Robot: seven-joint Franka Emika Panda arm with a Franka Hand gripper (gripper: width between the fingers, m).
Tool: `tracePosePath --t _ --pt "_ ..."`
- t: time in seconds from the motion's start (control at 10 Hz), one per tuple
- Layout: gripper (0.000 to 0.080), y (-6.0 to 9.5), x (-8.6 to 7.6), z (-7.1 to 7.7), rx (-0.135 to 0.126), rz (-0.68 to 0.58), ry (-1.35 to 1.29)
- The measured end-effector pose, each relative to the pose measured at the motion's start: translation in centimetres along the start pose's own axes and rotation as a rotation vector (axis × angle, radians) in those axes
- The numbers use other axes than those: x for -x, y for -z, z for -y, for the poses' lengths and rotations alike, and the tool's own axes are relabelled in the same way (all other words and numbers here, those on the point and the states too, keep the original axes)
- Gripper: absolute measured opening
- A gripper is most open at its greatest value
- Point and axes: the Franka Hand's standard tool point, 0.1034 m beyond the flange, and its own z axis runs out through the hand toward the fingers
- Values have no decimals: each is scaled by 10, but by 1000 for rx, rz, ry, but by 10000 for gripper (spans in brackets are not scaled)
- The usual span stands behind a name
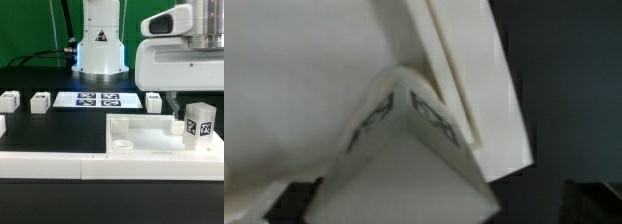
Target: Assemble square table
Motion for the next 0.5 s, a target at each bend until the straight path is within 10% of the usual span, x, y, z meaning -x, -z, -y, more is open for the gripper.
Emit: tracePosePath --t 0.5 --pt "649 -5 5 -8 11 16 393"
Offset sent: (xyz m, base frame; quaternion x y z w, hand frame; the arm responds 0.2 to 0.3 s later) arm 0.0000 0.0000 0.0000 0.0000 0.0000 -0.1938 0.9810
